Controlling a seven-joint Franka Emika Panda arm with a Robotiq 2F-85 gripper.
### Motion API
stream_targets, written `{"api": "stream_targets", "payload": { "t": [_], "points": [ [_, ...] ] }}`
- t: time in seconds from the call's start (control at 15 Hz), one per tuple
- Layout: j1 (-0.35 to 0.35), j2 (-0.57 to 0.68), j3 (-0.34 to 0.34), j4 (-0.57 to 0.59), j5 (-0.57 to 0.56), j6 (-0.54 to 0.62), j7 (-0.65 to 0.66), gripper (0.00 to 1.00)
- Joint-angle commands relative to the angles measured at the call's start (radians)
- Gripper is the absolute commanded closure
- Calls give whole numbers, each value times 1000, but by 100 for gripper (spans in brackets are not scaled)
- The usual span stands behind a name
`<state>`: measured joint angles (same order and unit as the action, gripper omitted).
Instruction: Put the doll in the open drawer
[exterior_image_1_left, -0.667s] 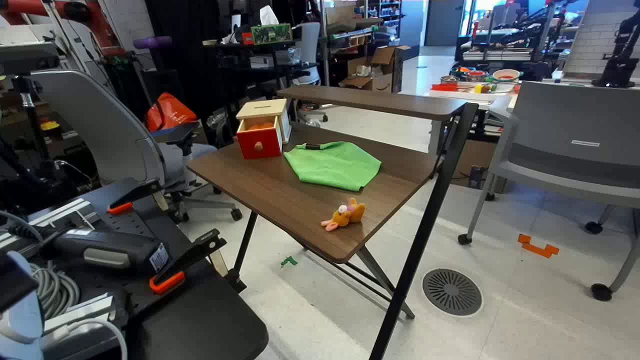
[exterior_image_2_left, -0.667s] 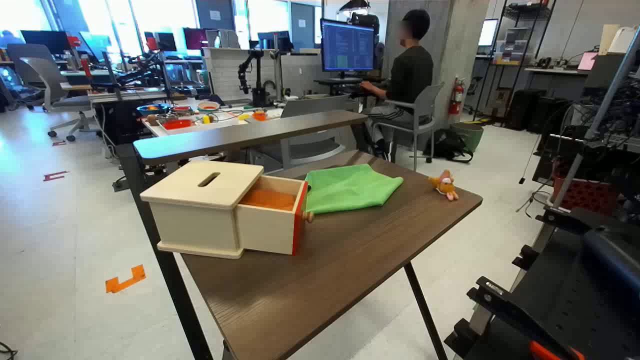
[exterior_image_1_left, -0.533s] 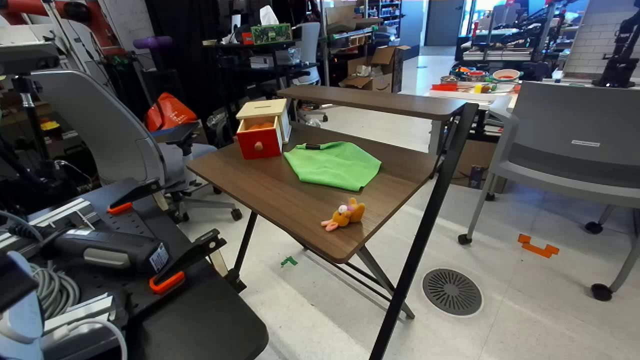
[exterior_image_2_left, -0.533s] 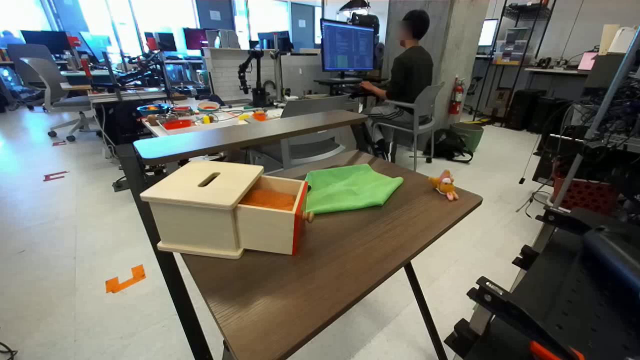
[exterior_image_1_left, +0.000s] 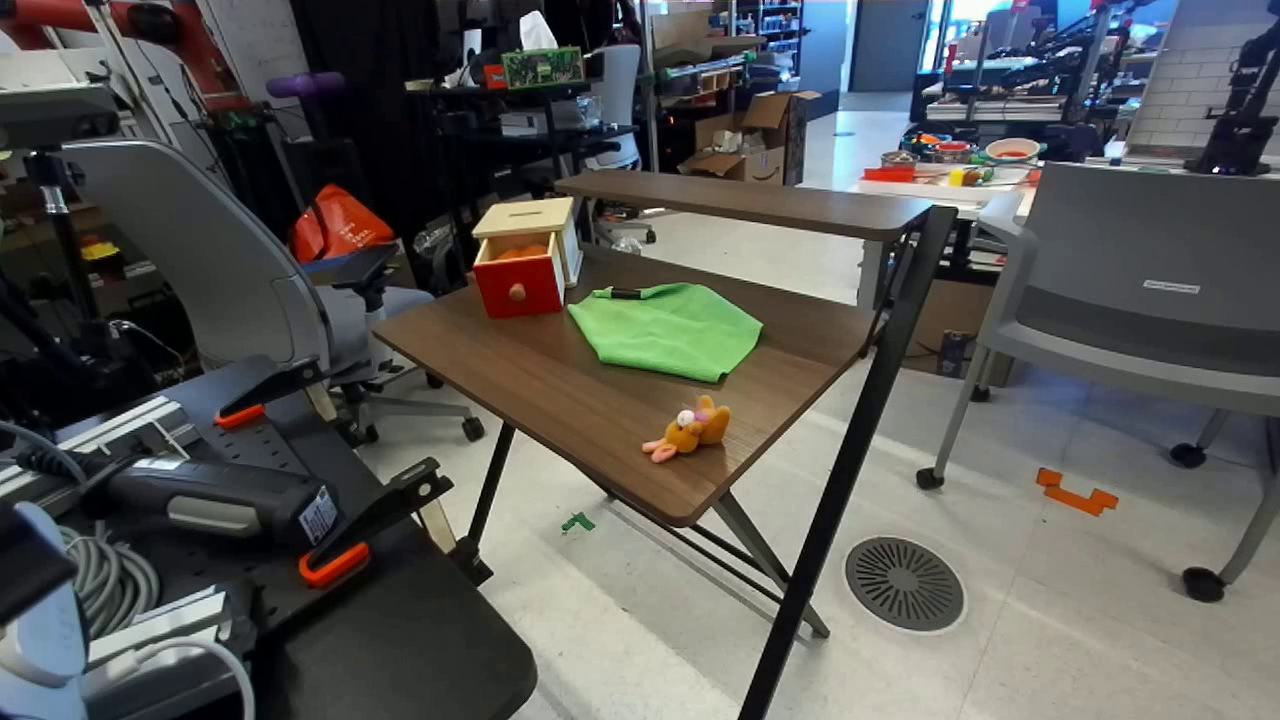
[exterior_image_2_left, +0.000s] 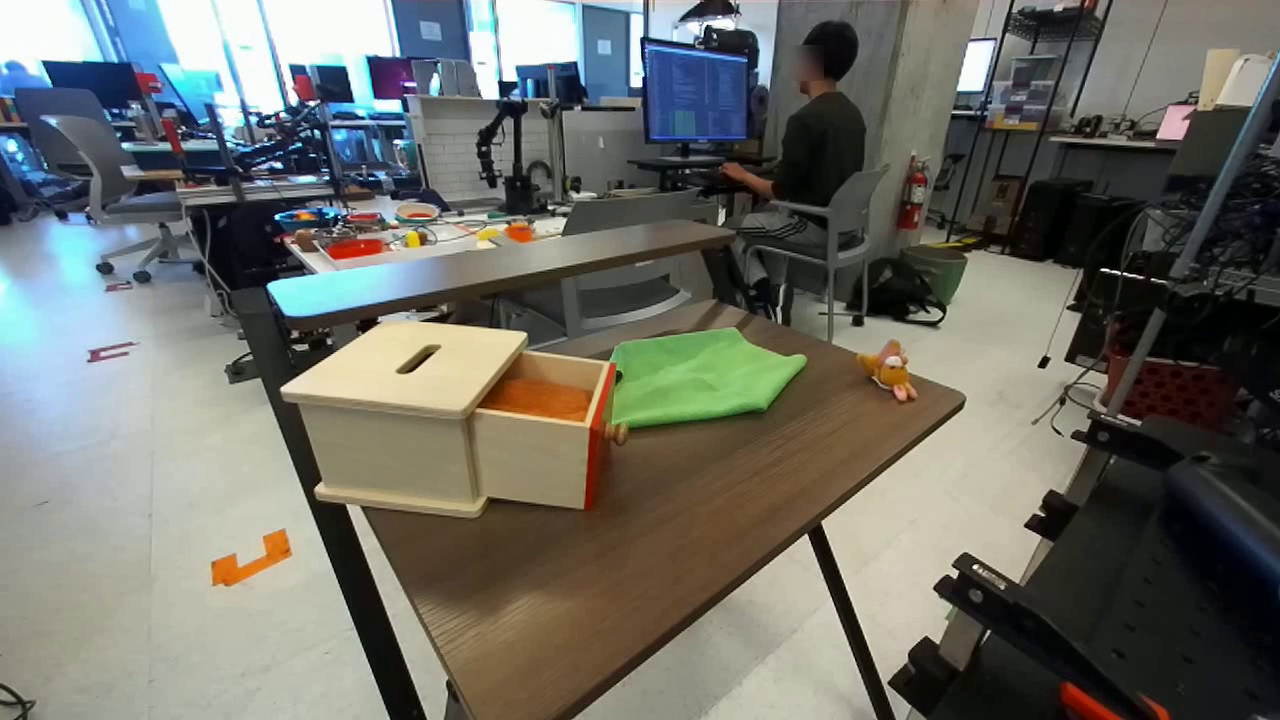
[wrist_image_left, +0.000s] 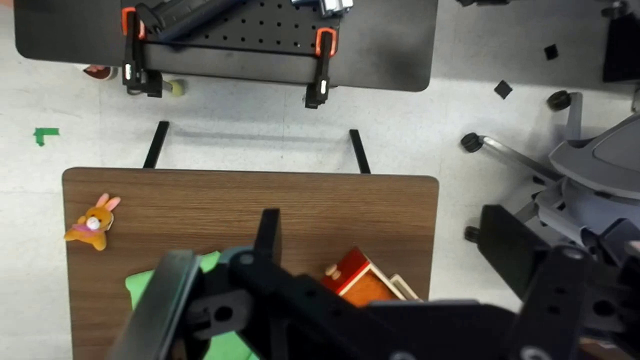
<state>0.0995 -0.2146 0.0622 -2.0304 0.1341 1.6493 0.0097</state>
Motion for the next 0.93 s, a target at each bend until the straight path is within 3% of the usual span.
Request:
{"api": "stream_targets", "payload": {
  "t": [0.0, 0.4, 0.87],
  "points": [
    [-42, 37, -13, -84, -56, 182, 9, 0],
    [-138, 189, -98, -199, -95, 522, 19, 0],
    [-220, 433, -202, -249, -150, 898, 91, 0]
  ]
}}
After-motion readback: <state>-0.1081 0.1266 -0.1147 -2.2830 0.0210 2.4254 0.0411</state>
